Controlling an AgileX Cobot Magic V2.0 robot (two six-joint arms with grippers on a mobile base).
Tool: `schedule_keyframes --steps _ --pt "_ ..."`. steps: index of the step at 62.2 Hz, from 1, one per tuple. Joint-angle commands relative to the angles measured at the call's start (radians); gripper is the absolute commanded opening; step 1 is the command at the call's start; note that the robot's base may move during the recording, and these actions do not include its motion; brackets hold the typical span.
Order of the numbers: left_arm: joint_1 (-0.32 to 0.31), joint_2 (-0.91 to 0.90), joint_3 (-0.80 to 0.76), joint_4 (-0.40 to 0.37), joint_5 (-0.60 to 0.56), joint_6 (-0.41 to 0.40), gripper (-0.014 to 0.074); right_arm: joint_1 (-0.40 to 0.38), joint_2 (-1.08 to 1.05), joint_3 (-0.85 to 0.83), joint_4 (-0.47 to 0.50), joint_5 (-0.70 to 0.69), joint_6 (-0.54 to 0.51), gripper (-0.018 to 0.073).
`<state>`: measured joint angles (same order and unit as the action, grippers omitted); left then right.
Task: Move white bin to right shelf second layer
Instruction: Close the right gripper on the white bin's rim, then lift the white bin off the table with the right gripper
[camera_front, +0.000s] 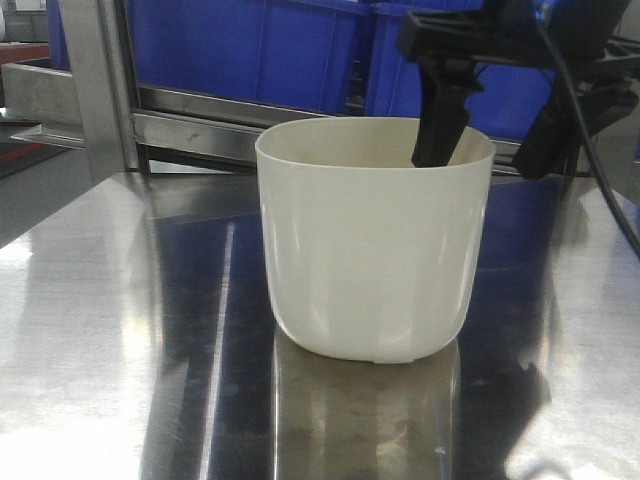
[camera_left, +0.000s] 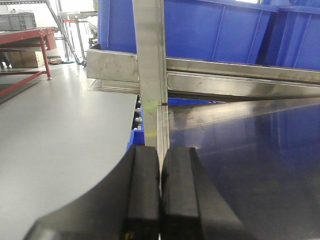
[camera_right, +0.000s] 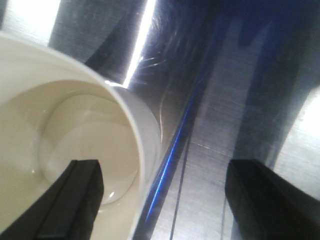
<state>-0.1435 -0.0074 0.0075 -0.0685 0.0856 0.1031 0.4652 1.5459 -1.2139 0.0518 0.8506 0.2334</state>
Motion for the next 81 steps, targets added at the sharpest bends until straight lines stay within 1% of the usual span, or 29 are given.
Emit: schedule_keyframes --steps 1,17,22,27,34,35,38,39,41,43,48,57,66,75,81 --pt "-0.008 -0.014 0.037 -0.005 -0.086 -0.004 0.0085 0.001 -0.017 -0.037 0.001 -0.049 -0.004 0.0614" --pt "-0.008 -0.014 0.037 -0.005 -0.086 -0.004 0.0085 0.001 0.027 -0.037 0.003 -0.059 -0.003 0.0614" --pt "-0.008 -0.014 0.037 -0.005 -0.086 -0.004 0.0085 0.001 0.035 -0.037 0.003 -0.061 -0.003 0.0583" --pt "-0.008 -0.014 0.037 -0.005 -0.086 -0.004 0.0085 0.001 0.037 -0.037 0.003 -0.063 -0.002 0.0486" --pt "-0.008 -0.014 0.037 -0.005 -0.086 -0.004 0.0085 0.001 0.037 -0.037 0.003 -0.074 -0.002 0.0219" --pt "-0.008 -0.014 0.037 -0.005 -0.086 -0.004 0.0085 0.001 0.037 -0.037 0.003 -0.076 -0.002 0.0156" --pt "-0.008 -0.014 0.037 -0.005 -0.086 -0.004 0.0085 0.001 0.036 -0.038 0.003 -0.084 -0.002 0.0034" --pt "-0.008 -0.014 0.037 -0.005 -0.086 -0.004 0.0085 0.001 0.036 -0.039 0.003 -0.086 -0.002 0.0034" --pt "-0.008 -0.014 0.037 -0.005 -0.086 -0.004 0.0085 0.001 0.035 -0.042 0.003 -0.09 -0.002 0.0067" --pt "-0.008 -0.014 0.037 -0.005 -0.086 -0.004 0.0085 0.002 0.033 -0.048 0.003 -0.092 -0.002 0.008" --pt "-0.008 -0.014 0.037 -0.005 -0.086 -0.004 0.0085 0.002 0.018 -0.065 0.003 -0.103 -0.002 0.0048" --pt "-0.008 -0.014 0.037 -0.005 -0.086 -0.004 0.0085 0.002 -0.041 -0.101 -0.005 -0.132 -0.002 0.0057" --pt "-0.008 -0.014 0.037 -0.005 -0.086 -0.004 0.0085 0.002 -0.128 -0.11 -0.04 -0.18 -0.002 0.0057" --pt "-0.008 -0.014 0.037 -0.005 -0.086 -0.004 0.0085 0.002 -0.244 -0.101 -0.111 -0.208 -0.002 0.0057" --pt "-0.008 -0.014 0.037 -0.005 -0.086 -0.004 0.0085 0.001 -0.325 -0.076 -0.139 -0.225 -0.002 0.0057"
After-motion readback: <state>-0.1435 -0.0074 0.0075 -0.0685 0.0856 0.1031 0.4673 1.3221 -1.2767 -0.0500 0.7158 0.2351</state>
